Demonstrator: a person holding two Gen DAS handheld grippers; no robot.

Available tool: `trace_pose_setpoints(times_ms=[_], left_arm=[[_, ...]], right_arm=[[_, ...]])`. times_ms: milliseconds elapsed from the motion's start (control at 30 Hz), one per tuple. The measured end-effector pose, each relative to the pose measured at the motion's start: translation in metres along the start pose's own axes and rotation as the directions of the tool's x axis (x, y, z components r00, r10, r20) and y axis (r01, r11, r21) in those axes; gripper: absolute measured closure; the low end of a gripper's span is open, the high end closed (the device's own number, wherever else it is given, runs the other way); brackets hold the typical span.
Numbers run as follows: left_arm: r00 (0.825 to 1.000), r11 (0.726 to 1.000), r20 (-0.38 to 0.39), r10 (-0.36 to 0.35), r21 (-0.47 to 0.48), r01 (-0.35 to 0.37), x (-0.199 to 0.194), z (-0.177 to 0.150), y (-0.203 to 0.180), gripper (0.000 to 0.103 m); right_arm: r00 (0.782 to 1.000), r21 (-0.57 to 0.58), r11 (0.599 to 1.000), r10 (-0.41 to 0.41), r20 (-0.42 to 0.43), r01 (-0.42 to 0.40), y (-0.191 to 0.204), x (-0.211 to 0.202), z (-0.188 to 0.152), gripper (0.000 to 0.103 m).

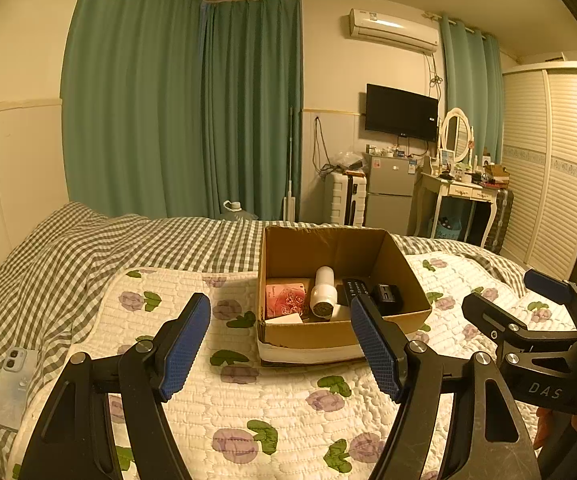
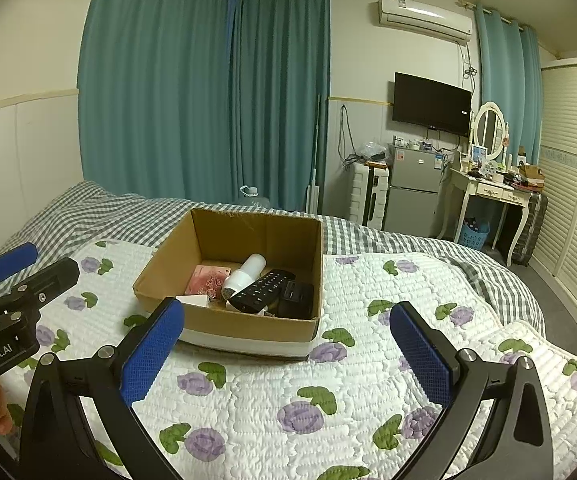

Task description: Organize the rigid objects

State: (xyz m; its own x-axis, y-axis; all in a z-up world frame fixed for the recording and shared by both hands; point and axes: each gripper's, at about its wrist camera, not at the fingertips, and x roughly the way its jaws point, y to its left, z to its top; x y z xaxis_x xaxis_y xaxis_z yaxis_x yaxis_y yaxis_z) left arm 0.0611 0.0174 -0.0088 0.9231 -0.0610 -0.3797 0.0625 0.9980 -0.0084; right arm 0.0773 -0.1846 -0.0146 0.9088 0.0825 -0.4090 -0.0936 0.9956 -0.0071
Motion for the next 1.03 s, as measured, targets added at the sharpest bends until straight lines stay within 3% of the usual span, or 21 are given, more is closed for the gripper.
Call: trace_pose_setpoints(times_ms=[1033], left_arm=[[1.000, 1.000, -0.010, -0.005, 0.020, 0.005, 0.0031, -0.0018, 0.0007, 0.028]], right_arm=[[1.000, -0.002, 1.000, -0.004, -0.003, 0.004, -0.0027, 0.0025, -0.0024, 0.000]])
